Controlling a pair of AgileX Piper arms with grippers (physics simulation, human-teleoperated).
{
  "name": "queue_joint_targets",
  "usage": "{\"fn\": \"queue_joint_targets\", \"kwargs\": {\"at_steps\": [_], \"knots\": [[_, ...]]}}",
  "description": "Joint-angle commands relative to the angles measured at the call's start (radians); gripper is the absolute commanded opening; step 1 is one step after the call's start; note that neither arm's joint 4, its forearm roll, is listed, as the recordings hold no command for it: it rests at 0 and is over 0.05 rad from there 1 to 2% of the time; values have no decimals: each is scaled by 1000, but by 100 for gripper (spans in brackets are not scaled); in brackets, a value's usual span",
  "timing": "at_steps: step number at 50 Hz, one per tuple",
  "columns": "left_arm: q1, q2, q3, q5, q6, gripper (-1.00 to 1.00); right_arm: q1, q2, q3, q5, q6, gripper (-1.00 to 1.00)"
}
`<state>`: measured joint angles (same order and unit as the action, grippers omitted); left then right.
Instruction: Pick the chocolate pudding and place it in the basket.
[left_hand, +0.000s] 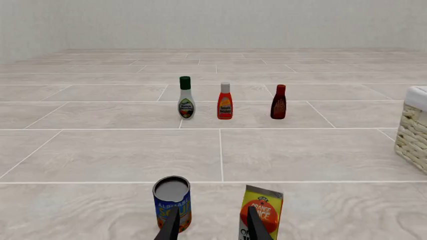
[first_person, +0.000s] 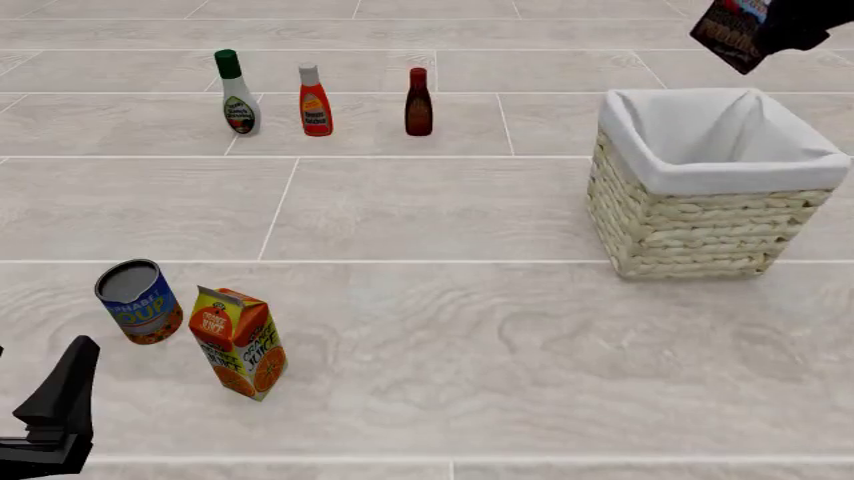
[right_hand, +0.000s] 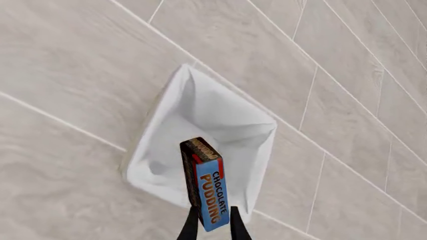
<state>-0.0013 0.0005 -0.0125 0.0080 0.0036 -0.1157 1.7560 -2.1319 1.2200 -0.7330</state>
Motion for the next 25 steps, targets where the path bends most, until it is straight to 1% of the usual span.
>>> {"fn": "queue_joint_targets", "kwargs": {"at_steps": [1, 11, 18, 25], "knots": [[1, 0, 1, -1, 1, 100, -27, 51, -39, 0, -24, -100], [1, 0, 1, -1, 1, 100, -36, 70, -45, 0, -42, -100], [0, 0, 1, -1, 1, 100, -49, 73, -11, 0, -87, -100], [1, 0, 1, -1, 1, 100, -63, 94, -16, -1, -110, -100]]}}
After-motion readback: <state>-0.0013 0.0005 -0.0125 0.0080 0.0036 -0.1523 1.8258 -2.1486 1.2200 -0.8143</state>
